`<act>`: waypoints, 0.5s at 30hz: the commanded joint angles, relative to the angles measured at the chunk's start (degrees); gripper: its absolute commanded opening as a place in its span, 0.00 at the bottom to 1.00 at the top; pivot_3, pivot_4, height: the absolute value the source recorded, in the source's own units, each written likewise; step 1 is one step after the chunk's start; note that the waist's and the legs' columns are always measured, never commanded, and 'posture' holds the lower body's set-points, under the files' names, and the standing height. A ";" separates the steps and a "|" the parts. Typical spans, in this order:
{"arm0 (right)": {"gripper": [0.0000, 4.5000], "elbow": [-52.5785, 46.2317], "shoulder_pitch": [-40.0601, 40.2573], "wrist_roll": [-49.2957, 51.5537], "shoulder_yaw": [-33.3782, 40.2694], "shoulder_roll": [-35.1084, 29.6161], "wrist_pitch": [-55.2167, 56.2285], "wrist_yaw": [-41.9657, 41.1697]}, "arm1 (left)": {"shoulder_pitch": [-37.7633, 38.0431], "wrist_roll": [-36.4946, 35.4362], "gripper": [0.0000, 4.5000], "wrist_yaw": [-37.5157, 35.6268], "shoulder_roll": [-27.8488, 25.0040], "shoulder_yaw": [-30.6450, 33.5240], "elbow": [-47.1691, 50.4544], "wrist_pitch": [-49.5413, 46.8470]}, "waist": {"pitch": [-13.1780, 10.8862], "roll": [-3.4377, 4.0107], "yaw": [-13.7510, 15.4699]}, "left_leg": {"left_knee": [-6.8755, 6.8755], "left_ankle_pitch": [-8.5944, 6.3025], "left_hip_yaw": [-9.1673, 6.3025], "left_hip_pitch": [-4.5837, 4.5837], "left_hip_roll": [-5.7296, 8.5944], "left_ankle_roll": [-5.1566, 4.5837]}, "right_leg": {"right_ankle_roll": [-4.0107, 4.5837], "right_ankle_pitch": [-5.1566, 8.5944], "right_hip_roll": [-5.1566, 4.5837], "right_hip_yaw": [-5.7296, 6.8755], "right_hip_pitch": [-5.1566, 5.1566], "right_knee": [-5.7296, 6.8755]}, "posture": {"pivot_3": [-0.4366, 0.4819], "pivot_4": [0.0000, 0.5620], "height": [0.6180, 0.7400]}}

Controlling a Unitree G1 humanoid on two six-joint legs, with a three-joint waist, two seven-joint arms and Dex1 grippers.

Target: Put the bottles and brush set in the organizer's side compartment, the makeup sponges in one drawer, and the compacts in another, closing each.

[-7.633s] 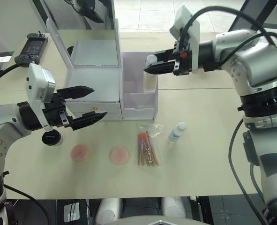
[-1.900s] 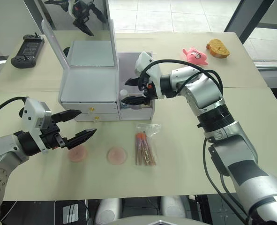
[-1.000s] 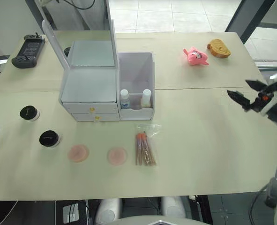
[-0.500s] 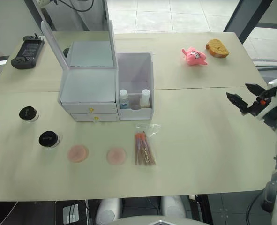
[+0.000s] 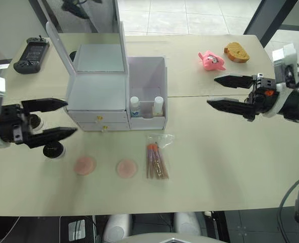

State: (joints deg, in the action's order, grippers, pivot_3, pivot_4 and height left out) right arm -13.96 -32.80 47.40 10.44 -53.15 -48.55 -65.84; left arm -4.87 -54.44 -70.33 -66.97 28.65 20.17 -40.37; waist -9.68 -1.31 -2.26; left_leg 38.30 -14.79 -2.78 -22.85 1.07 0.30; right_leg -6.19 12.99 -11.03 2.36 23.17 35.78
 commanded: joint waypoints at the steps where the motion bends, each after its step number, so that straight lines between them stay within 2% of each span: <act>1: 0.99 -7.71 2.37 5.50 0.24 -2.64 -5.09 -1.05 | -3.17 -3.85 1.00 -0.13 0.37 -4.49 6.08 -2.07 | 0.00 0.00 0.08 | 0.00 0.00 0.00 -0.01 0.00 0.00 | 0.00 0.00 0.00 0.00 0.00 0.00 | 0.48 0.27 1.00; 4: 0.99 -11.02 5.59 6.22 -0.91 -3.76 -8.55 2.00 | -6.57 -2.43 1.00 2.15 2.12 -13.38 10.85 -3.51 | 0.00 -0.01 0.53 | 0.08 0.00 0.01 -0.04 0.01 0.00 | 0.00 0.00 0.00 -0.01 -0.01 0.00 | 0.48 0.27 1.00; 7: 1.00 -12.85 10.36 2.65 -1.83 -1.30 -9.22 10.42 | -10.80 1.46 0.87 5.44 6.50 -24.14 14.46 -4.29 | 0.01 -0.03 1.18 | 0.18 0.00 0.03 -0.02 0.03 -0.01 | 0.01 0.00 0.00 -0.03 -0.10 -0.01 | 0.48 0.27 1.00; 10: 1.00 -15.49 14.59 3.83 -2.62 1.45 -14.04 17.87 | -14.31 7.46 0.67 7.42 12.45 -33.44 14.37 -2.67 | 0.02 -0.04 1.86 | 0.45 -0.02 -0.01 -0.17 0.04 -0.03 | 0.02 -0.01 0.02 -0.02 -0.09 0.04 | 0.48 0.27 1.00; 12: 1.00 -14.71 15.90 10.93 -0.81 7.22 -20.05 24.24 | -16.26 13.30 0.52 9.33 17.30 -39.50 11.57 -0.46 | 0.03 -0.06 1.96 | 0.57 0.00 -0.02 -0.31 0.09 -0.01 | 0.06 -0.03 0.01 -0.03 -0.06 0.00 | 0.48 0.27 1.00; 15: 1.00 -12.61 17.15 18.73 0.38 12.74 -28.63 32.01 | -17.09 19.26 0.31 10.07 22.09 -45.02 7.39 2.24 | 0.03 -0.06 2.13 | 0.64 -0.01 -0.03 -0.32 0.09 -0.02 | 0.09 -0.04 0.02 -0.03 -0.11 -0.04 | 0.48 0.27 1.00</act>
State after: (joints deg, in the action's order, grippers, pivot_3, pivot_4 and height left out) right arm -26.85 -16.36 60.80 8.46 -41.59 -72.14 -38.52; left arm -21.63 -38.24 -60.78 -46.13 -14.37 29.26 -40.18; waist -9.65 -1.37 -0.14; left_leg 38.94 -14.80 -2.82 -23.18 1.16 0.27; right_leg -6.09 12.95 -11.01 2.34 23.07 35.74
